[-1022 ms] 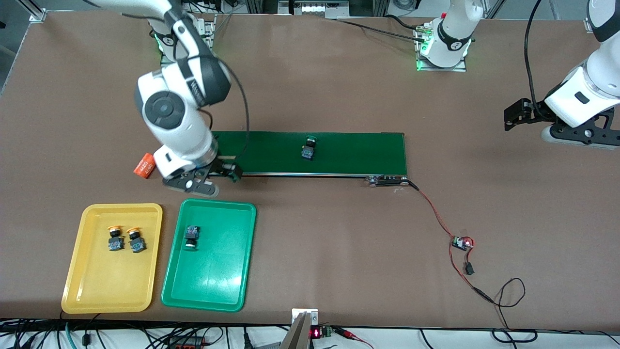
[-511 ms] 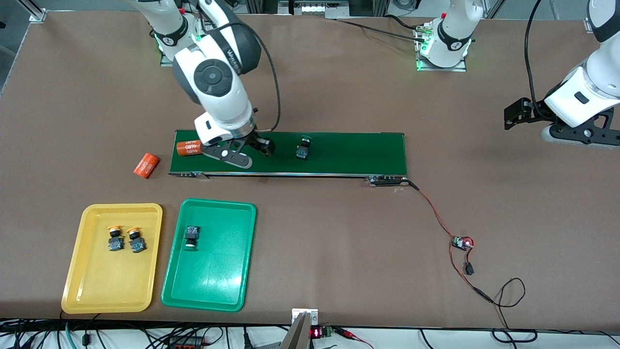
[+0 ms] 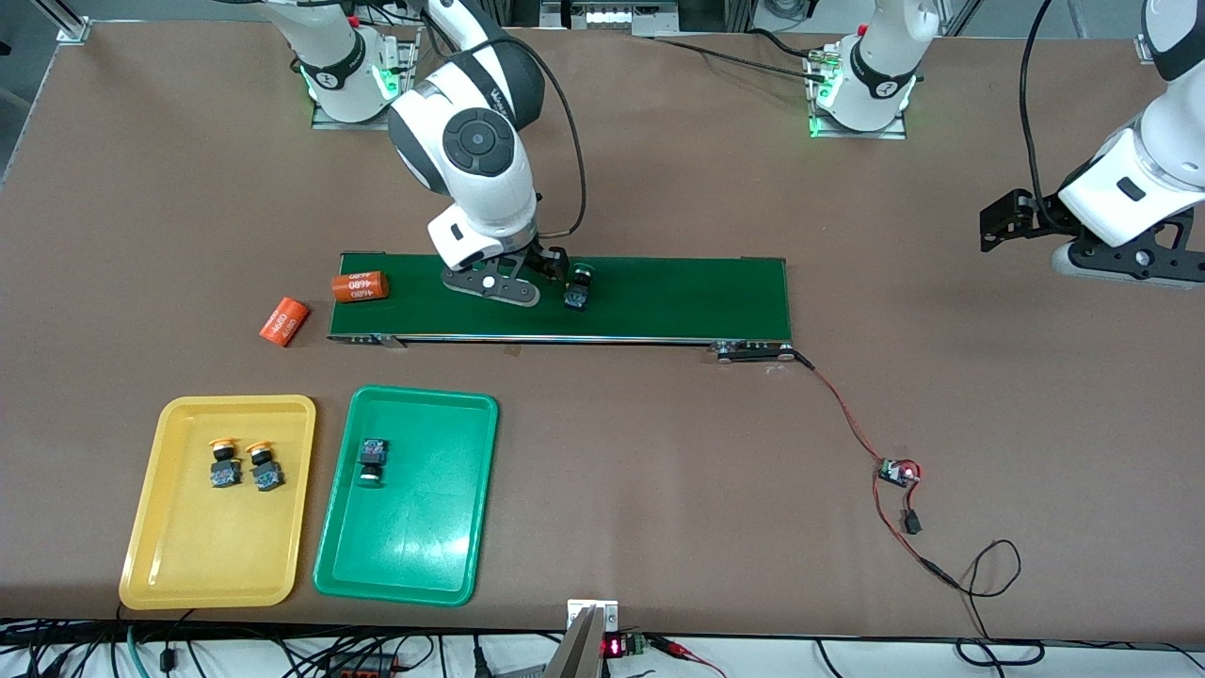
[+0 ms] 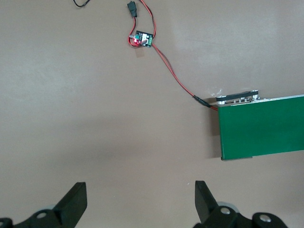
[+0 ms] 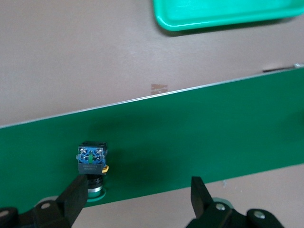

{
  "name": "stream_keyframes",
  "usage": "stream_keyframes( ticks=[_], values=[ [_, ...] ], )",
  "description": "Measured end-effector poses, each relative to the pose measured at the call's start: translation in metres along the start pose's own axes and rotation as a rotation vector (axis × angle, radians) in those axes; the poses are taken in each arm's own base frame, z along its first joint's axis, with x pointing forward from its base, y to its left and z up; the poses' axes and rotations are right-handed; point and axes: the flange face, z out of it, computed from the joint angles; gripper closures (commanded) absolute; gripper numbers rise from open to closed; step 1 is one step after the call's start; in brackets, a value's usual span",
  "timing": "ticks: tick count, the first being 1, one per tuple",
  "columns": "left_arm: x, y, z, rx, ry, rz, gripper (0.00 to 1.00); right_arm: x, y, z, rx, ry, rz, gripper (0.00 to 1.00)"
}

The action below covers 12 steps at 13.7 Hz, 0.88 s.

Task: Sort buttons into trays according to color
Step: 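Grasp the second green button on the belt with the right gripper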

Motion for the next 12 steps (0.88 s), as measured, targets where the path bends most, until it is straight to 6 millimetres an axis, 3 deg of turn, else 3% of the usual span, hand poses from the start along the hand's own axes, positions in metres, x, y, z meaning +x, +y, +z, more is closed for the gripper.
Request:
stream_keyframes(
  ticks=[7, 12],
  values=[
    [0.000, 0.000, -0.003, 0.000, 0.002, -0.001, 0.00, -0.001, -0.011, 0.014, 0.028, 0.013, -0.058, 0.00],
    [0.000, 0.000, -0.004, 0.000, 0.003, -0.001, 0.00, -0.001, -0.016, 0.039, 0.021, -0.006, -0.062, 0.00]
  ],
)
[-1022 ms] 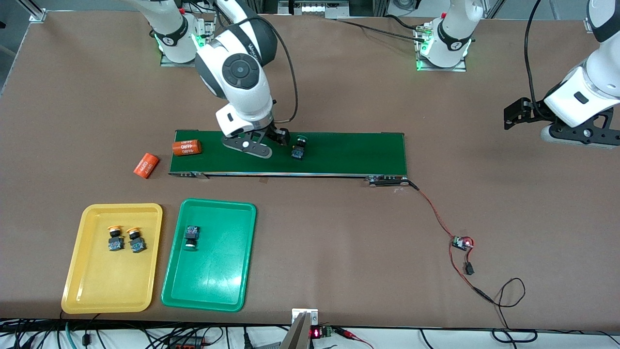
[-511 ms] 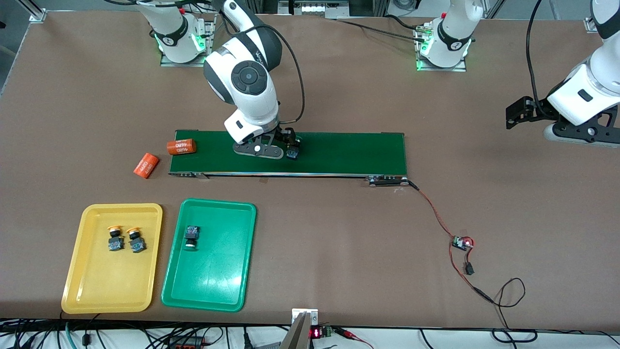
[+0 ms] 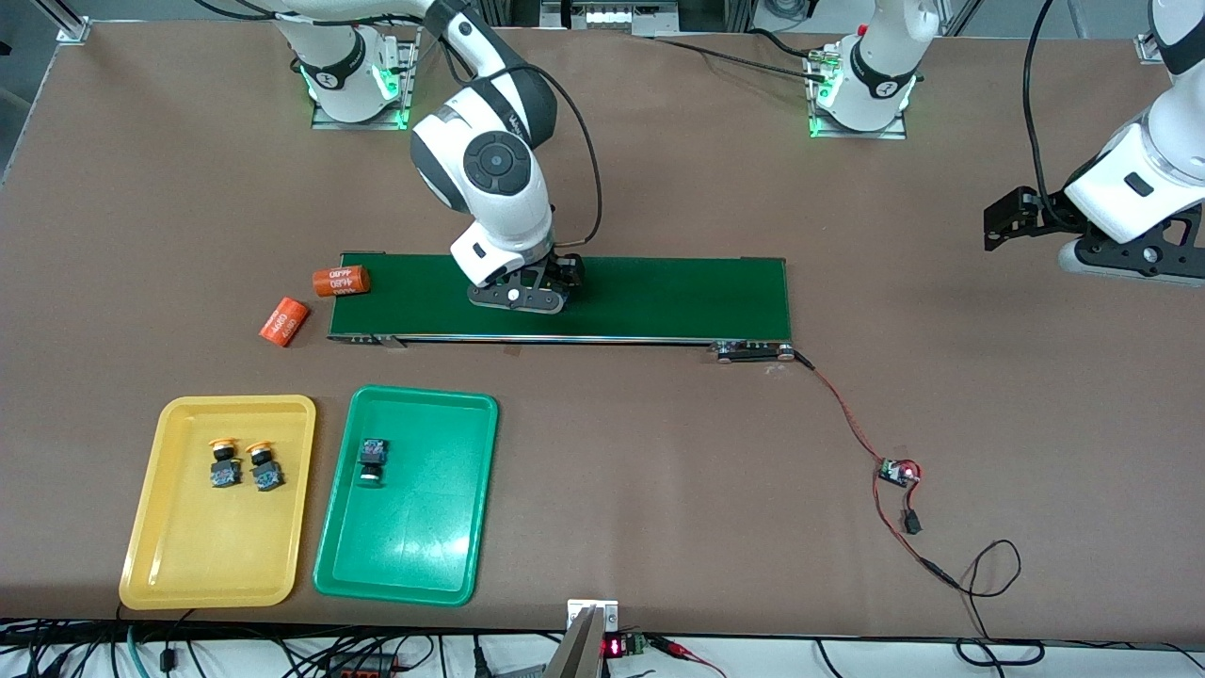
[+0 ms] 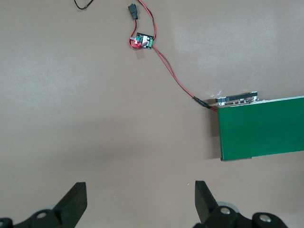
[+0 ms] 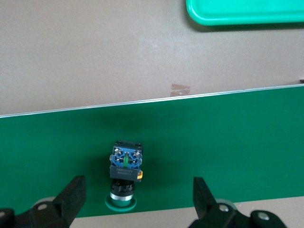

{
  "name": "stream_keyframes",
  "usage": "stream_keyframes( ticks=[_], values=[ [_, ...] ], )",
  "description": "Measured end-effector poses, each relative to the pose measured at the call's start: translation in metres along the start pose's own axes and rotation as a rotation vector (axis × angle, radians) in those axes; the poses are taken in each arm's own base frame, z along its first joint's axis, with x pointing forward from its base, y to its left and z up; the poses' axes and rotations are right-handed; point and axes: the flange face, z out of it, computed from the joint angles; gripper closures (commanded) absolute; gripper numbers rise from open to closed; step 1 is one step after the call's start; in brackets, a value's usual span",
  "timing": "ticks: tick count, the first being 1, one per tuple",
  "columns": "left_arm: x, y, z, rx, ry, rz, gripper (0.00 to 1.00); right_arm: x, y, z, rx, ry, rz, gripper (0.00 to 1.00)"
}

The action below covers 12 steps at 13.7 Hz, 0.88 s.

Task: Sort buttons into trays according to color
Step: 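Grasp the second green button on the belt with the right gripper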

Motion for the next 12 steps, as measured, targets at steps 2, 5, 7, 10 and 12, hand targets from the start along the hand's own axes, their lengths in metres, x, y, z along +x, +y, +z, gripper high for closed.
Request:
stream_keyframes(
  ticks=[2, 5, 7, 10, 12],
  values=[
    [0.000, 0.000, 0.000, 0.000, 0.000, 0.000, 0.00, 0.000, 0.000, 0.012, -0.007, -0.012, 0.000, 0.00],
    [0.000, 0.000, 0.000, 0.000, 0.000, 0.000, 0.00, -0.002, 0.002, 0.025, -0.018, -0.025, -0.001, 0.00],
    [0.000, 0.000, 0.000, 0.000, -0.001, 0.000, 0.00, -0.004, 0.004, 0.031, -0.024, -0.033, -0.001, 0.00],
    [0.000, 0.000, 0.000, 0.000, -0.001, 0.000, 0.00, -0.005, 0.007, 0.043, -0.035, -0.046, 0.001, 0.00],
    [0.000, 0.000, 0.000, 0.000, -0.001, 0.000, 0.00, -0.006, 0.008, 0.053, -0.039, -0.053, 0.002, 0.00]
  ],
)
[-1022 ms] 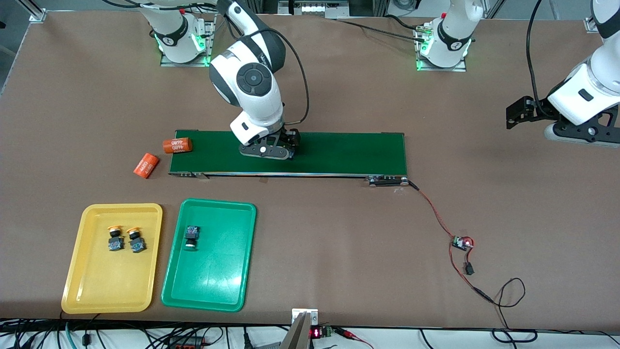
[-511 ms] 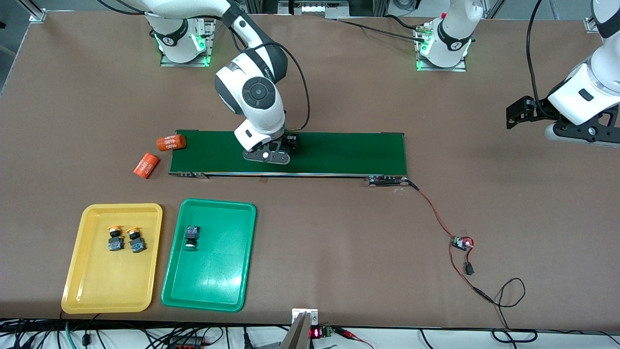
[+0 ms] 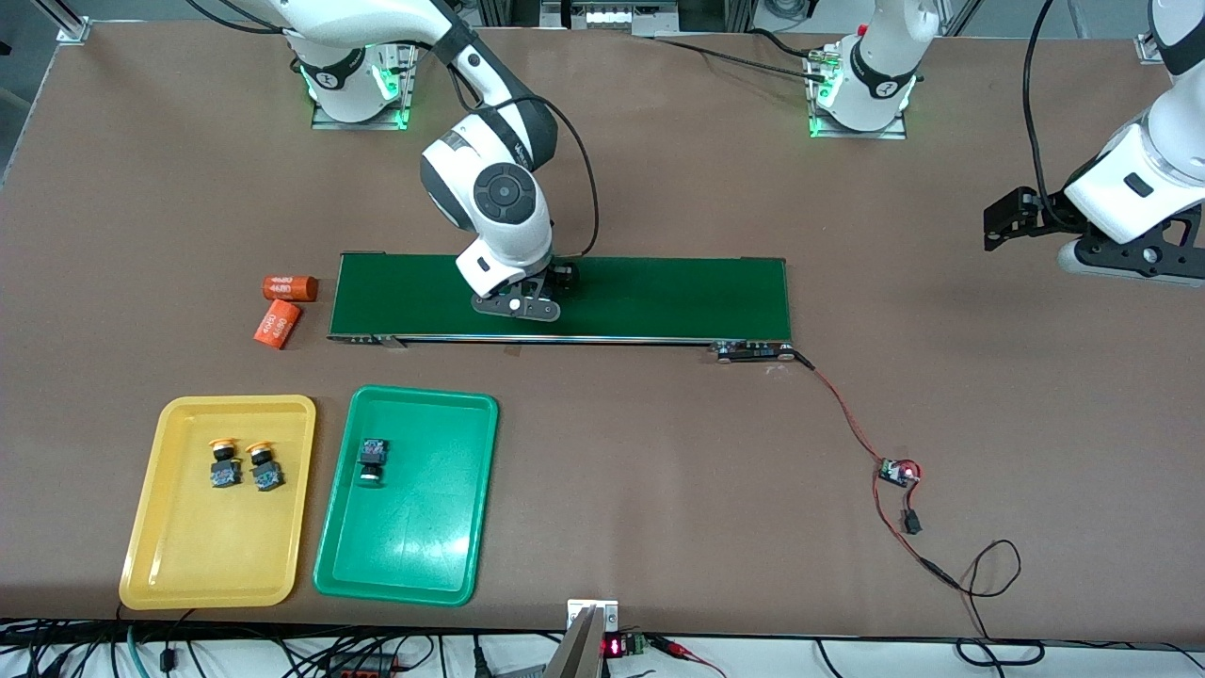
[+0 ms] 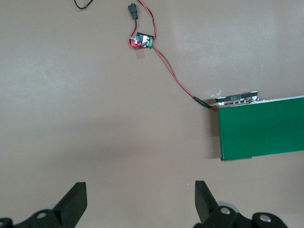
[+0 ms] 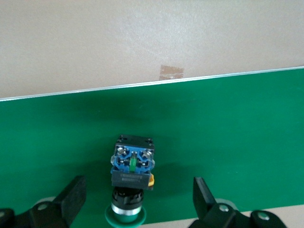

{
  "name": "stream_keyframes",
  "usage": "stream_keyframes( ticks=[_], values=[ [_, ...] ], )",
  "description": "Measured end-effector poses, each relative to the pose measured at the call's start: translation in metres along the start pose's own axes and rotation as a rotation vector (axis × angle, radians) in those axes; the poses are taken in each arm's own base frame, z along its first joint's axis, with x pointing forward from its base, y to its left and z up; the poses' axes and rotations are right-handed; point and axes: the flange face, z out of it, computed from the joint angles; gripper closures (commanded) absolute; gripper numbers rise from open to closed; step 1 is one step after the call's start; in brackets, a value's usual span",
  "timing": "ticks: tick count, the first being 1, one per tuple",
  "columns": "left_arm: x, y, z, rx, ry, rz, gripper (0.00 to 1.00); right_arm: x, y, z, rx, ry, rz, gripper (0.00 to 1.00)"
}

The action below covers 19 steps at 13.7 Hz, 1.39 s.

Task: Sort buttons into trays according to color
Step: 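Grasp the second green button on the belt with the right gripper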

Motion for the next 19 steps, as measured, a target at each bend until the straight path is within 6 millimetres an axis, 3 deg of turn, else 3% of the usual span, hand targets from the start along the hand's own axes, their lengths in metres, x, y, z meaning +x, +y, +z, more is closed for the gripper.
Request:
stream_keyframes(
  ticks=[4, 6, 8, 11, 13, 17, 19],
  values=[
    [0.000, 0.000, 0.000, 0.000, 0.000, 0.000, 0.00, 0.003, 0.004, 0.012, -0.005, -0.008, 0.008, 0.00],
    [0.000, 0.000, 0.000, 0.000, -0.001, 0.000, 0.00, 0.005, 0.005, 0.018, -0.007, -0.014, 0.011, 0.10],
    [0.000, 0.000, 0.000, 0.000, -0.001, 0.000, 0.00, 0.008, 0.008, 0.022, -0.010, -0.018, 0.014, 0.29],
    [0.000, 0.000, 0.000, 0.000, 0.000, 0.001, 0.00, 0.015, 0.015, 0.024, -0.011, -0.021, -0.001, 0.68],
    [0.000, 0.000, 0.000, 0.000, -0.001, 0.001, 0.00, 0.018, 0.018, 0.024, -0.010, -0.022, 0.001, 0.82],
    [0.000, 0.000, 0.000, 0.000, -0.001, 0.000, 0.00, 0.023, 0.023, 0.023, -0.007, -0.020, 0.009, 0.88],
    [0.000, 0.000, 0.000, 0.000, -0.002, 0.001, 0.00, 0.033, 0.029, 0.012, 0.001, -0.007, -0.007, 0.88]
  ],
)
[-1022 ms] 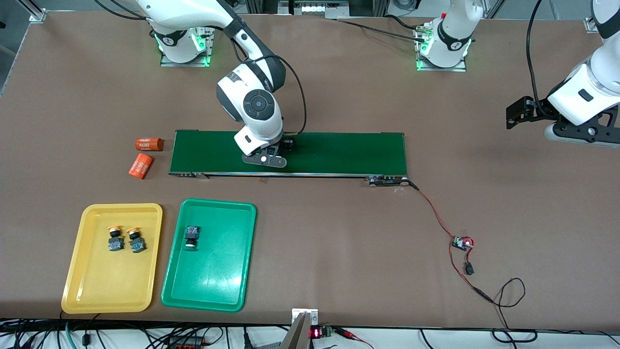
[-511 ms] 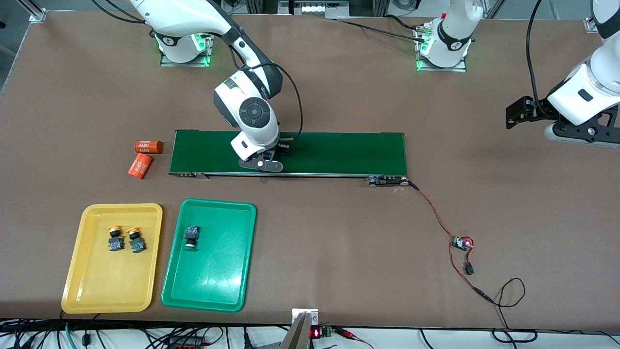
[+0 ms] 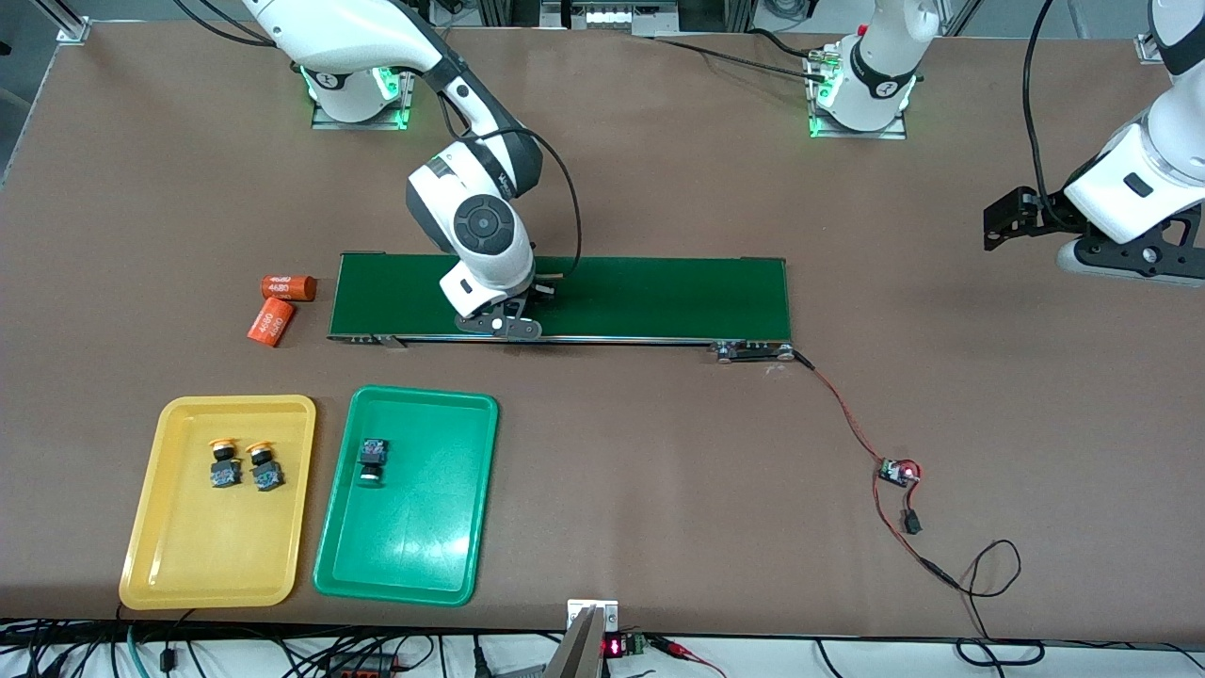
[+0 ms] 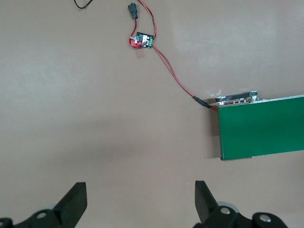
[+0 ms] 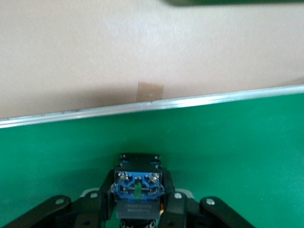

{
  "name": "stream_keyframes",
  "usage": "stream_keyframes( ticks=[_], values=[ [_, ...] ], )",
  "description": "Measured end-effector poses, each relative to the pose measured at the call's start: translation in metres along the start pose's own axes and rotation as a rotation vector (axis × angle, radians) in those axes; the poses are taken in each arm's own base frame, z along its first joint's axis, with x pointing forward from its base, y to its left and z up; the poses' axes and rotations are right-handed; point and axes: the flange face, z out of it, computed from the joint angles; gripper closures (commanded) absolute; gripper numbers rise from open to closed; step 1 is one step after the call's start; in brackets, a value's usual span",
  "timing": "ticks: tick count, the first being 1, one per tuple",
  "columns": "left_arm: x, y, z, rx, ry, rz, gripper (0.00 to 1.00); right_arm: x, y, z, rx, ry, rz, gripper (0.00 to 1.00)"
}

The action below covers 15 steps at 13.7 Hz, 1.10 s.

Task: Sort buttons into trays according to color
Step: 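Carry the green button to the green tray with the right gripper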

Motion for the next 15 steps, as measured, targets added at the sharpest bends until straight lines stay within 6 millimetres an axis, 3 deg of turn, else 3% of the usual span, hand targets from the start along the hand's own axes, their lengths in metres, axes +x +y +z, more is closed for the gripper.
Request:
stream_keyframes(
  ticks=[5, 8, 10, 12, 15],
  values=[
    [0.000, 0.000, 0.000, 0.000, -0.003, 0.000, 0.00, 0.077, 0.063, -0.089, 0.006, 0.095, -0.064, 0.88],
    [0.000, 0.000, 0.000, 0.000, -0.003, 0.001, 0.00, 0.117, 0.100, -0.110, 0.012, 0.153, -0.098, 0.88],
    [0.000, 0.000, 0.000, 0.000, -0.003, 0.001, 0.00, 0.145, 0.116, -0.113, 0.019, 0.194, -0.120, 0.88],
    [0.000, 0.001, 0.000, 0.000, -0.002, 0.001, 0.00, 0.174, 0.129, -0.101, 0.021, 0.249, -0.130, 0.88],
    [0.000, 0.001, 0.000, 0.000, -0.002, 0.002, 0.00, 0.213, 0.136, -0.045, 0.027, 0.327, -0.129, 0.88]
  ],
)
